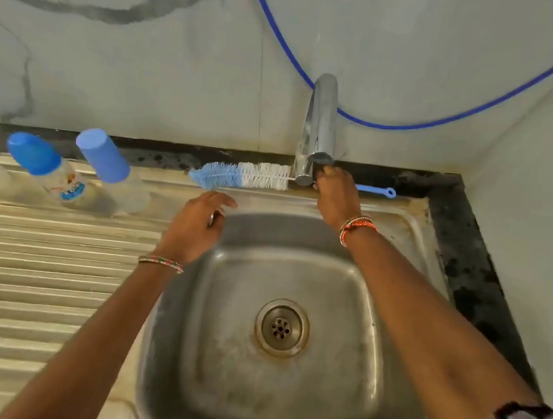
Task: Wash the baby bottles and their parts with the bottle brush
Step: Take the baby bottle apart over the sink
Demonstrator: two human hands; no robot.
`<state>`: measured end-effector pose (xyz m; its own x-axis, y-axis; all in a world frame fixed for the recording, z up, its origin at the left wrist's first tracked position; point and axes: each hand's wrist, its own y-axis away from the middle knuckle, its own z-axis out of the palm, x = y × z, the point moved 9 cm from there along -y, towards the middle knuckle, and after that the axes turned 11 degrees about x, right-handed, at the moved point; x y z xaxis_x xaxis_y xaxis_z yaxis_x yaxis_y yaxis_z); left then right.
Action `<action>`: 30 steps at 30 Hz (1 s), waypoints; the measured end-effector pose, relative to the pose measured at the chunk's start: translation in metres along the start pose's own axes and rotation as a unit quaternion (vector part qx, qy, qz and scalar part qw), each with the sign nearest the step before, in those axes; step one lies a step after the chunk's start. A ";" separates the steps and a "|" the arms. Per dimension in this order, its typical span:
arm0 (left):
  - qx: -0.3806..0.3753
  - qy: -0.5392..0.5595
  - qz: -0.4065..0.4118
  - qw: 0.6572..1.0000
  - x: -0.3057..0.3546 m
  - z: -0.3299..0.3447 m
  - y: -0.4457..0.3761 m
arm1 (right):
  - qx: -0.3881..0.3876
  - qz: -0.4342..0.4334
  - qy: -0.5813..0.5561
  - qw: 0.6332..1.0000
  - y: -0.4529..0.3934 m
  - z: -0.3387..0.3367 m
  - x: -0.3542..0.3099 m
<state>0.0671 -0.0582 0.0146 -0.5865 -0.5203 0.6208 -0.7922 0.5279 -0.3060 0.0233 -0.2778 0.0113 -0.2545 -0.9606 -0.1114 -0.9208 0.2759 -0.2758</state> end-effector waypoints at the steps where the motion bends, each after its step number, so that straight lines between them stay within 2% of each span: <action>1: 0.012 0.022 -0.024 0.999 -0.003 -0.001 0.006 | 0.011 0.012 -0.003 1.000 0.006 -0.002 0.001; 5: 0.035 0.096 -0.123 0.987 -0.001 0.000 0.056 | 0.137 0.078 -0.093 0.983 0.074 -0.033 -0.003; 8: 0.057 0.118 -0.130 0.983 0.017 0.006 0.096 | 0.176 0.133 -0.139 0.965 0.149 -0.055 -0.004; 10: 0.040 0.124 -0.109 0.985 0.036 0.018 0.116 | 0.172 0.195 -0.154 0.953 0.200 -0.068 0.007; 13: -0.020 0.138 -0.056 0.989 0.070 0.045 0.125 | 0.215 0.288 -0.124 0.925 0.266 -0.099 0.046; 17: -0.093 0.130 0.024 0.987 0.126 0.085 0.124 | 0.230 0.453 -0.034 0.861 0.330 -0.125 0.118; 20: -0.127 0.154 0.075 0.977 0.176 0.111 0.125 | 0.221 0.530 -0.056 0.817 0.356 -0.124 0.147; 24: -0.156 0.173 0.112 0.966 0.221 0.130 0.129 | 0.207 0.561 -0.064 0.799 0.359 -0.120 0.153; 27: -0.160 0.191 0.104 0.963 0.226 0.128 0.129 | 0.214 0.579 -0.068 0.784 0.356 -0.129 0.150; 30: -0.122 0.215 0.064 0.967 0.209 0.103 0.122 | 0.251 0.537 -0.103 0.799 0.337 -0.144 0.125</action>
<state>-0.1695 -0.1717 0.0328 -0.5109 -0.1406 0.8481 -0.6236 0.7397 -0.2530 -0.3610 -0.3092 0.0421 -0.7165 -0.1498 -0.6814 0.0444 0.9649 -0.2589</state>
